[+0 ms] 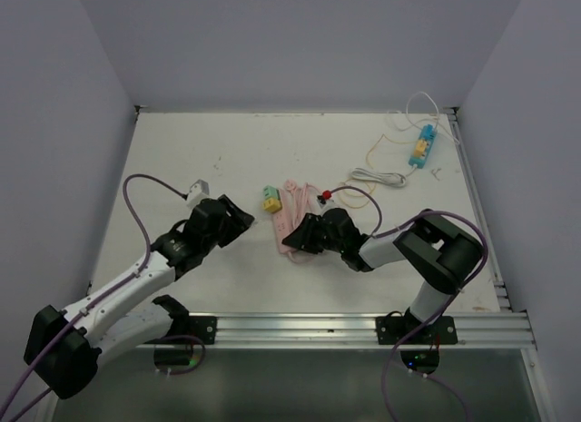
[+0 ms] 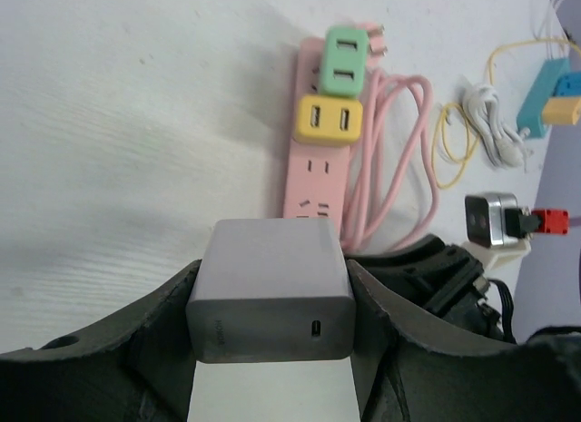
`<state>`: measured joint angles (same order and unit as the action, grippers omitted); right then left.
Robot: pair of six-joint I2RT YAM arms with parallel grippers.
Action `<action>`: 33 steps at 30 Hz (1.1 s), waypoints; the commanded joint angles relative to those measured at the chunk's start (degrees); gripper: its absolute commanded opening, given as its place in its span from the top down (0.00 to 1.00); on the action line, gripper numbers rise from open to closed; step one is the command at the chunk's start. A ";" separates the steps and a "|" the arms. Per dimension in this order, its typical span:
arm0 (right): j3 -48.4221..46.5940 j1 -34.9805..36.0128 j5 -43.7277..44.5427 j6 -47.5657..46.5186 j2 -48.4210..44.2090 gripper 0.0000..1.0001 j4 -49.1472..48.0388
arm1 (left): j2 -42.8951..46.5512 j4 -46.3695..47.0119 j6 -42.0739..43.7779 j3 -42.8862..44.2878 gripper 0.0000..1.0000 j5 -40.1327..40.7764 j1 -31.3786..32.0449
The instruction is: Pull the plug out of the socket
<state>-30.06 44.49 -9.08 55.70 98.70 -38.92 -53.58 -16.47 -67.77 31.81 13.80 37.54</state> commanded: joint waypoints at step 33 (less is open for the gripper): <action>2.29 -1.69 0.56 -4.81 6.33 1.00 6.57 | -26.32 4.96 22.86 12.31 0.15 14.69 -22.51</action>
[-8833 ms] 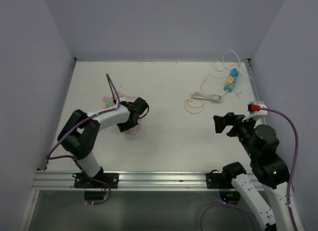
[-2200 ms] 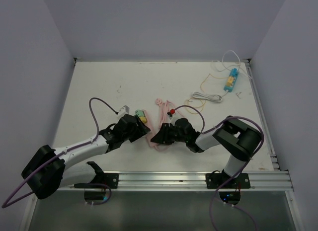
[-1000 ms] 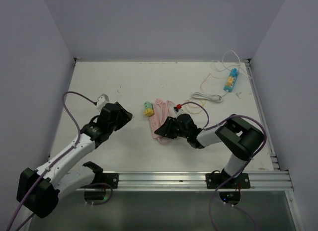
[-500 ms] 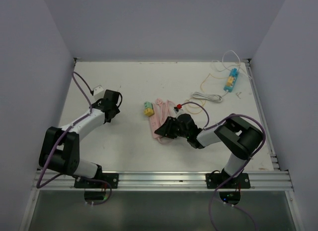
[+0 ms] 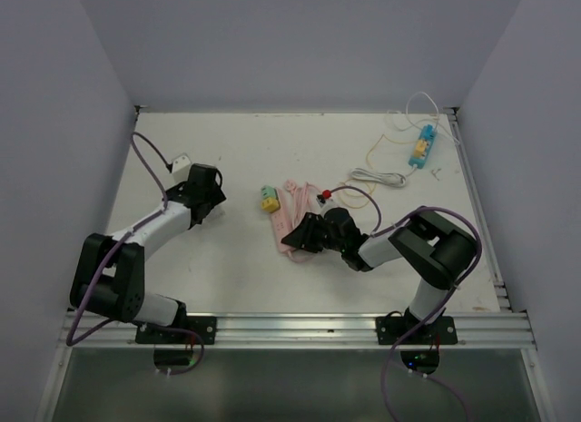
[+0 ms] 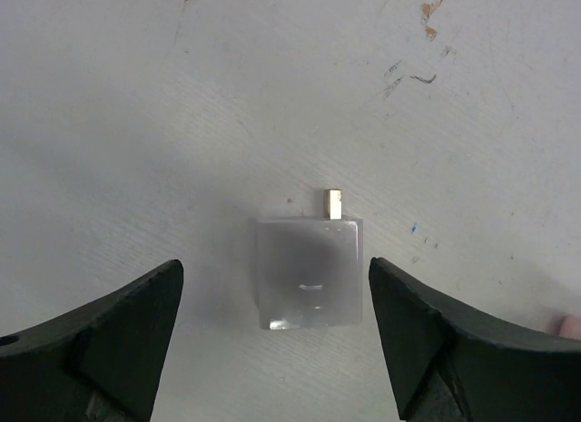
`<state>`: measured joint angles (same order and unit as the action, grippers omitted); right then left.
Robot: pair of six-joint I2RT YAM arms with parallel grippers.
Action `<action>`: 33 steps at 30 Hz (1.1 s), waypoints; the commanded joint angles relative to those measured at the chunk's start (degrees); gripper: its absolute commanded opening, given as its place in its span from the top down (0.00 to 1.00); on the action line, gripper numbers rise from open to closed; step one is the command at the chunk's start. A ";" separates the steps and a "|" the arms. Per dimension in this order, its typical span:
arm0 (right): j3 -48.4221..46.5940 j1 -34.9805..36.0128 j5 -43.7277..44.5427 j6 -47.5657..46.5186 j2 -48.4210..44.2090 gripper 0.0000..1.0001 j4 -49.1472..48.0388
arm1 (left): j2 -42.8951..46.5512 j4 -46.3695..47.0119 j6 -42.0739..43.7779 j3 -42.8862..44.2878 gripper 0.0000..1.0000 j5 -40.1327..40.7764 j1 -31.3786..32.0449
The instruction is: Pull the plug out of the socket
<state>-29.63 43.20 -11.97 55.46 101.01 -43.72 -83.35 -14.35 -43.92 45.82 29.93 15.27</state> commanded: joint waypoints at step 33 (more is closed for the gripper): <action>1.41 -0.40 0.80 -5.28 5.07 1.00 9.89 | -5.77 20.94 -7.85 1.73 0.34 -25.36 14.70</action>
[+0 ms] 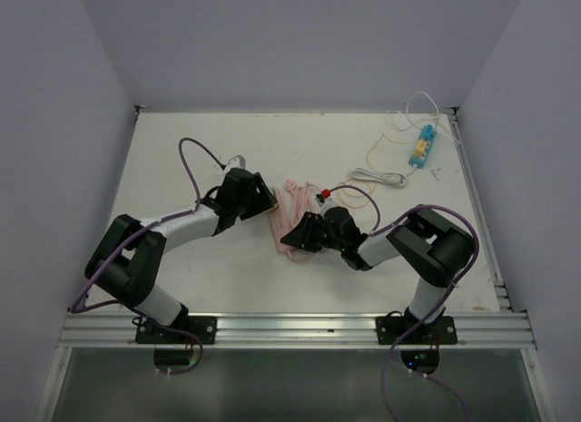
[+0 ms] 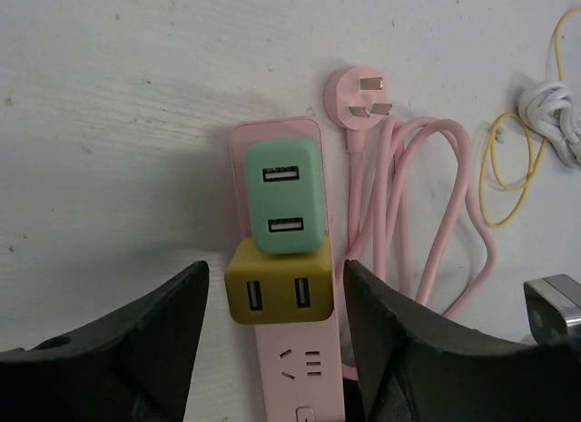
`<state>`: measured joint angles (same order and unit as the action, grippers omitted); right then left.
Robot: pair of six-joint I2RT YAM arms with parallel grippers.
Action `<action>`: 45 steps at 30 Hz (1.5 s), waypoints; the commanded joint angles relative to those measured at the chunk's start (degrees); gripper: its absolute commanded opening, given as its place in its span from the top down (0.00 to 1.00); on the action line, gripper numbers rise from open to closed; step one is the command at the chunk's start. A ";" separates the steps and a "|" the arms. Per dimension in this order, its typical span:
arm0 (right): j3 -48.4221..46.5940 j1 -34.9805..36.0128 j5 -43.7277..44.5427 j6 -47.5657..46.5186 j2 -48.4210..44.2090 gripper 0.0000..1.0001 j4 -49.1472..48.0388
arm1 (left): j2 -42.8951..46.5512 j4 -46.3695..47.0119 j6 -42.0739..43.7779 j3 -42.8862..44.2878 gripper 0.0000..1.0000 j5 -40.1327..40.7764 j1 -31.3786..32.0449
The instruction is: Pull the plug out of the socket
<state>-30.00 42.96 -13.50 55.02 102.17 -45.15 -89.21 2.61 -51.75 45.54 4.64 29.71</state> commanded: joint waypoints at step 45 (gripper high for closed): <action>-0.50 -3.59 14.90 3.25 4.27 1.00 30.64 | 13.19 -14.04 -1.95 3.77 1.00 4.23 -1.61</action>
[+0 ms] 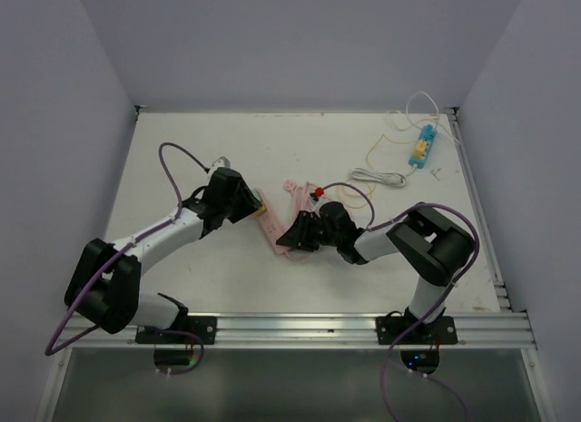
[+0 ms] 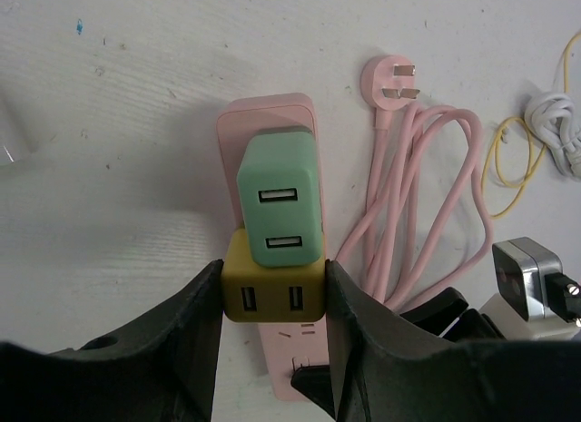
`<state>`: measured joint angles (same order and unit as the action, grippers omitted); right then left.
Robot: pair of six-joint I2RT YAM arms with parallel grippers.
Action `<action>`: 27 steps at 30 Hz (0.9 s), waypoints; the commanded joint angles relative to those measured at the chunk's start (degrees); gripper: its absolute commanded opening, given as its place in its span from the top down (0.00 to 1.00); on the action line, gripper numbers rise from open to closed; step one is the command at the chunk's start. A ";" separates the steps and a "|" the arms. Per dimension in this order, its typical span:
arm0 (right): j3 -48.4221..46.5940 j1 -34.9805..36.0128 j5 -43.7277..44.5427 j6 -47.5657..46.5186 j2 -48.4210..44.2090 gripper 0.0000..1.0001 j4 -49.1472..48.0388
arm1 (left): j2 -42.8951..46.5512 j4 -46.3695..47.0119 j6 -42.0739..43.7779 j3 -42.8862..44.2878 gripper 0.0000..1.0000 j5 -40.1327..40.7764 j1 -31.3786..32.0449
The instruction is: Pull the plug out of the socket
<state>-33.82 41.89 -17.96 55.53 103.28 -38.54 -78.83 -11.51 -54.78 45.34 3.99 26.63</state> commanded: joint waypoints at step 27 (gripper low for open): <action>3.15 -1.63 25.08 6.17 1.04 1.00 30.55 | 4.38 2.46 -1.20 3.18 1.00 -1.18 -0.97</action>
<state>-34.50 41.60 -5.43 63.11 99.29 -29.67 -76.79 -13.78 -56.38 49.21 4.91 24.75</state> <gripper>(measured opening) 0.410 0.464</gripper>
